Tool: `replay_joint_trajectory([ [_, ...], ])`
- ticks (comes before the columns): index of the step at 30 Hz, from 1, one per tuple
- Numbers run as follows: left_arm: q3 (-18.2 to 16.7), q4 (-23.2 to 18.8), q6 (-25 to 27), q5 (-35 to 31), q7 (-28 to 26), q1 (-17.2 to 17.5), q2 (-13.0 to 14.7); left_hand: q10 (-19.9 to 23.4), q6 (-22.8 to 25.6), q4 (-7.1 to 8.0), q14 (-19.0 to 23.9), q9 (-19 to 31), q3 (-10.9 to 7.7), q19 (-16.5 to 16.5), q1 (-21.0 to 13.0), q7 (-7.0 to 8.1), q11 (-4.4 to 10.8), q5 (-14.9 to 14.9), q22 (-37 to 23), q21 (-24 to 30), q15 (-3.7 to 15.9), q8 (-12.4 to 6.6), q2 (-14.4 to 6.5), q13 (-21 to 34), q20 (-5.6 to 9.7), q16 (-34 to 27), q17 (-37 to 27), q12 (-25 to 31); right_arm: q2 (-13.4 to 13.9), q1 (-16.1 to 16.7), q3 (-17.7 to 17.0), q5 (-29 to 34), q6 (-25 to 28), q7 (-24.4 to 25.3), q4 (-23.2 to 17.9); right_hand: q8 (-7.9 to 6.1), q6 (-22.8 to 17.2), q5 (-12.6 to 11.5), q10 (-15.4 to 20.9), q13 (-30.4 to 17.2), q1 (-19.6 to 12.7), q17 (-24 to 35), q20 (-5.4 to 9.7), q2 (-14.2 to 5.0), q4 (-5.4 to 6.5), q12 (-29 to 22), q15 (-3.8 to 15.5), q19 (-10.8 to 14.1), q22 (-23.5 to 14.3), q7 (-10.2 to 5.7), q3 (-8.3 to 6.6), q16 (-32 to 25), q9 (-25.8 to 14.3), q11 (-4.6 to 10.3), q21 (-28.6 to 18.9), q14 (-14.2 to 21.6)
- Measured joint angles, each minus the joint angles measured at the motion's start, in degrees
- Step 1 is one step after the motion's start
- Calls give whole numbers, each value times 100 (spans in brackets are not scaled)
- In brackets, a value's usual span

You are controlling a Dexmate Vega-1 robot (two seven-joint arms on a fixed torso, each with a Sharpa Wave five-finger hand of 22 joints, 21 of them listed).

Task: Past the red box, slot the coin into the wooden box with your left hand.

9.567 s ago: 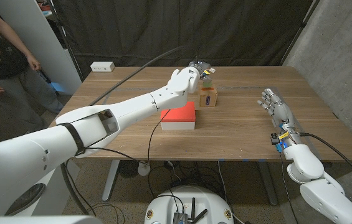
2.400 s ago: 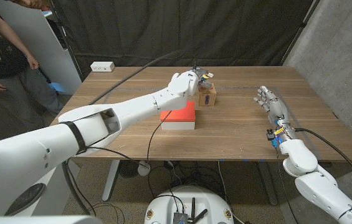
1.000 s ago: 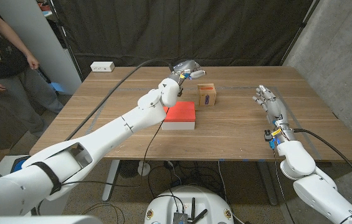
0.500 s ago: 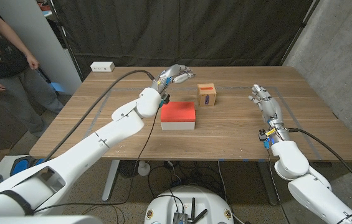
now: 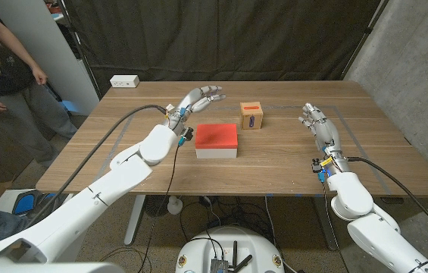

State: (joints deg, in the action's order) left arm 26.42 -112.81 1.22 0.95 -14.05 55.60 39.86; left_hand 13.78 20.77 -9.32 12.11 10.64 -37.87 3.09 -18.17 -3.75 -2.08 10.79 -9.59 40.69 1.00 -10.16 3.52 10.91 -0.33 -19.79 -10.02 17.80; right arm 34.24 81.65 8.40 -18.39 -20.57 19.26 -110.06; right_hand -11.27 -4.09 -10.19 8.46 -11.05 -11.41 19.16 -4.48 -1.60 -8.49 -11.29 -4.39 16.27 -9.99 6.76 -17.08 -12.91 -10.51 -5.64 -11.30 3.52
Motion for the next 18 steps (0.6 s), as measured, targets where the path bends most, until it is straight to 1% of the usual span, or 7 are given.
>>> replay_joint_trajectory([
  [1, -95, 0, -237, 121, -67, 156, 25, -61, -78, 7, -72, -10, 40, -93, 49, 0, -5, 0, 0, -82, -6, 0, 18, 0, 21, 68, 0, -54, 5, 0, 0, -13, -14, -18, 14, 0, 0, 0, 0, 0, 2, 0, 0, 2, 0, 0, 0, 0, 0, 0, 0, 0, 0, 0, 0, 0],
  [2, -104, 0, -257, 131, -72, 170, 28, -129, -157, 9, -146, -22, 102, -186, 91, 8, -12, 0, 0, -170, -17, 0, 34, 0, 43, 136, 0, -111, 7, 0, 0, -16, -16, -21, 20, 0, -10, 0, -2, 0, 4, 0, 0, 4, 0, 0, 17, 0, 0, -10, 0, -8, 0, 2, 0, 17],
  [5, -256, 72, -598, 304, -113, 412, 64, -383, -456, 24, -364, -26, 230, -394, 217, 82, 25, -22, 0, -436, -44, 0, 70, 0, 75, 370, 0, -303, 28, 0, 0, -68, -67, -89, 71, 0, -83, 0, 24, 0, 39, -5, 0, 39, 0, 0, 92, 0, 0, -151, 0, -44, 0, 147, 0, 92],
  [7, -341, 178, -849, 455, -106, 548, 76, -530, -645, 37, -488, -26, 304, -486, 306, 122, 60, -21, 0, -580, -40, 21, 78, 0, 88, 490, 0, -408, 41, 3, 0, -100, -96, -134, 103, 0, -108, 0, 39, 0, 39, -28, 0, 39, 23, 0, 92, 0, 0, -216, 23, -44, 0, 187, 0, 92],
  [9, -410, 253, -1034, 582, -89, 647, 77, -593, -763, 38, -567, -26, 334, -504, 333, 128, 84, -21, 0, -653, -41, 21, 104, 0, 106, 568, 0, -449, 51, 6, 0, -140, -126, -178, 143, 0, -108, 0, 6, 0, 39, -30, 0, 39, 23, 0, 92, 0, 0, -216, 23, -44, 0, 193, 0, 92],
  [13, -537, 395, -1349, 877, -28, 857, 66, -593, -806, 38, -568, -26, 334, -525, 353, 103, 84, -21, 0, -678, -39, 21, 85, 1, 128, 593, 0, -449, 53, 6, 7, -225, -200, -264, 213, 0, -41, 0, -73, 0, 40, -30, 51, 40, 23, 0, 88, -10, 0, -10, 23, -44, 0, 114, 0, 75],
  [18, -656, 477, -1564, 1148, 22, 1042, 53, -592, -809, 38, -599, -26, 383, -511, 383, 99, 84, -21, 0, -717, -70, 21, 115, 1, 159, 633, 1, -494, 30, -13, 38, -372, -353, -399, 387, 0, -18, 0, -103, 0, 77, -29, 92, 77, 23, 0, 103, -31, 0, 23, 23, -44, 0, 84, 0, 38],
])
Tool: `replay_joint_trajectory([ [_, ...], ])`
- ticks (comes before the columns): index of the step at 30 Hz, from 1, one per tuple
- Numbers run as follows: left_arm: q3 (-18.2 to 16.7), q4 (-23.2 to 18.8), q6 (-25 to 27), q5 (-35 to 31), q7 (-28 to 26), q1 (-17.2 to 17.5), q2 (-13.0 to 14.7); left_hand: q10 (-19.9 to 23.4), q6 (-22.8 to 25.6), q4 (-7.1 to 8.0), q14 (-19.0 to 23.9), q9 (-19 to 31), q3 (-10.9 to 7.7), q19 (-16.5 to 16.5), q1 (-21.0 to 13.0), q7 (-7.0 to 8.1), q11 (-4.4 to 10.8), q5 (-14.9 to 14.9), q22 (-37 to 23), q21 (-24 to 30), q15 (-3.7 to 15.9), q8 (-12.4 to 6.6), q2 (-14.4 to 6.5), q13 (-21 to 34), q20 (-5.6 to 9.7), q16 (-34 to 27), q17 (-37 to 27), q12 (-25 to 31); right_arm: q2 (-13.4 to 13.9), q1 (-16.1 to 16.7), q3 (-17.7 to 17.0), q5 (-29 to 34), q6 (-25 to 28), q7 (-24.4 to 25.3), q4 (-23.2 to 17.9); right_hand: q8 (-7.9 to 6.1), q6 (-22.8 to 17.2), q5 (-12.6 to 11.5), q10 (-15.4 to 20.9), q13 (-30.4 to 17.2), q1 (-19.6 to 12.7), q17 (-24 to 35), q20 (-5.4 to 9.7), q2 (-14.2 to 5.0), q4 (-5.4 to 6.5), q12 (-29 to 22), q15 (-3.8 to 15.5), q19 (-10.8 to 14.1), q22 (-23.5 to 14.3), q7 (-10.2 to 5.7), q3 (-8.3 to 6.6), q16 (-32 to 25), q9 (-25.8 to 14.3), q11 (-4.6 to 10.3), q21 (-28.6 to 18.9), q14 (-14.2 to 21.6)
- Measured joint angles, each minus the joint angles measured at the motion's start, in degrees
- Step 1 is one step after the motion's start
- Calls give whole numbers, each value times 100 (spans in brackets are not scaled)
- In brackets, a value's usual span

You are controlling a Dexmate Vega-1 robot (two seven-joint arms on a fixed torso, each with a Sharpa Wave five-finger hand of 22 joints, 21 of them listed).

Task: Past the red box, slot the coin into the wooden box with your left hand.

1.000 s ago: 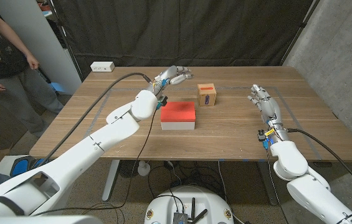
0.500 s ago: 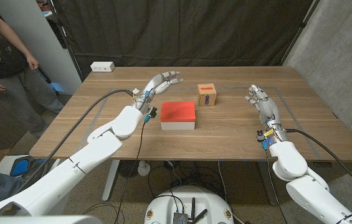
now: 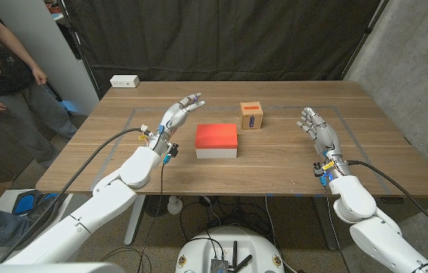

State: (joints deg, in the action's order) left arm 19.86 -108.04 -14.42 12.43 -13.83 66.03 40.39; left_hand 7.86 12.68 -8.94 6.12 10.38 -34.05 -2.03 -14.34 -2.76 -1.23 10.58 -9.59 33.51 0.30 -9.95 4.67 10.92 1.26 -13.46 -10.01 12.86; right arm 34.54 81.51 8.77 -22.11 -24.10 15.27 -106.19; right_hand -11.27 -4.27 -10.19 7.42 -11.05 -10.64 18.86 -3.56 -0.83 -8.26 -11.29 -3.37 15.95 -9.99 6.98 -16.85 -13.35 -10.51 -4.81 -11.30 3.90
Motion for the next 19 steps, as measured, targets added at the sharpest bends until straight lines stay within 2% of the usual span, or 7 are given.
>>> replay_joint_trajectory([
  [7, -151, 119, -195, 291, 6, 257, -65, 0, 22, 0, 2, -27, 0, 10, 23, -22, 0, 0, 0, -25, 2, -34, -23, 0, 9, 0, 0, 0, -53, -18, 27, -100, -227, -101, 174, 0, 0, 0, 23, 0, 0, 0, 31, 0, 0, 0, 0, 31, 0, 0, 0, 0, 0, -23, 0, 0],
  [19, -185, 283, -394, 462, -28, 401, -222, 54, 102, 0, 55, -26, -1, 10, 45, -64, -8, 0, -1, -68, 11, -47, -46, 1, 9, 0, 1, 0, -87, -69, 96, -47, -321, -112, 267, 0, 0, 0, 23, 0, 0, 1, 30, -1, 0, 0, 0, 31, 14, 0, 0, 1, 0, -22, 0, 0],
])
